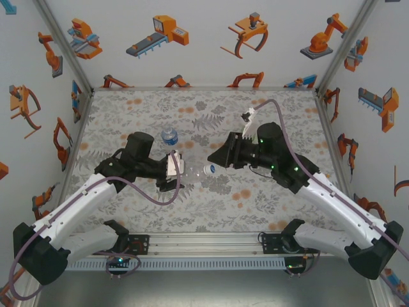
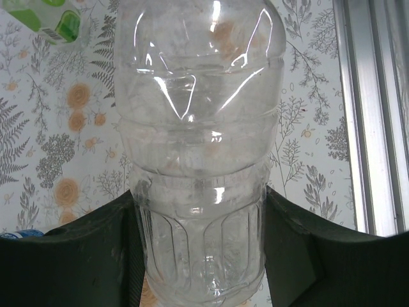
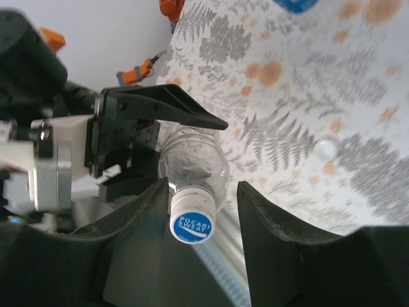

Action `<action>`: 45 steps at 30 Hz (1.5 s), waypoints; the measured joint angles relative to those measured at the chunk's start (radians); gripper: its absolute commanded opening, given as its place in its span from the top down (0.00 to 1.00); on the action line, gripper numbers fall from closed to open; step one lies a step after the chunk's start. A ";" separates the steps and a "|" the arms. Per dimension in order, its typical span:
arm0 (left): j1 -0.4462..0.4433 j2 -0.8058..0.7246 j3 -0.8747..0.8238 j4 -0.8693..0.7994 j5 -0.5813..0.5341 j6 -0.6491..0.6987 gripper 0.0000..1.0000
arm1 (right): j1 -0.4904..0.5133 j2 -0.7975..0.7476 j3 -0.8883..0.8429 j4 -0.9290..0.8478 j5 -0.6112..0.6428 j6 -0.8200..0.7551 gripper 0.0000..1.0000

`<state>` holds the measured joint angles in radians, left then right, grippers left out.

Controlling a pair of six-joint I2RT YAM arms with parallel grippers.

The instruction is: Screw on the bottle caps

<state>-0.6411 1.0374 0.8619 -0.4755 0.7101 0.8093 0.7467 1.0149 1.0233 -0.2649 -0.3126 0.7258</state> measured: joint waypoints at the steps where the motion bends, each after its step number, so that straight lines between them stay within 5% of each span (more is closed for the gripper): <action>1: 0.000 0.000 0.000 0.000 0.003 0.001 1.00 | 0.000 -0.014 0.003 0.009 -0.004 -0.063 0.54; 11: 0.000 0.000 0.000 0.000 0.032 0.015 1.00 | 0.000 -0.055 0.020 0.032 -0.277 -0.702 0.53; 19: 0.000 0.000 0.000 0.000 0.050 0.017 1.00 | 0.000 -0.075 -0.033 0.038 -0.436 -1.016 0.53; 37: 0.000 0.000 0.000 0.000 0.060 0.017 1.00 | 0.000 -0.067 -0.140 0.149 -0.457 -1.085 0.63; 45: 0.000 0.000 0.000 -0.003 0.060 0.016 1.00 | 0.002 -0.061 -0.143 0.172 -0.454 -1.042 0.86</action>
<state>-0.6407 1.0370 0.8619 -0.4786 0.7704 0.8257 0.7483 0.9535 0.8803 -0.0933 -0.7666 -0.3161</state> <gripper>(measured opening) 0.565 0.336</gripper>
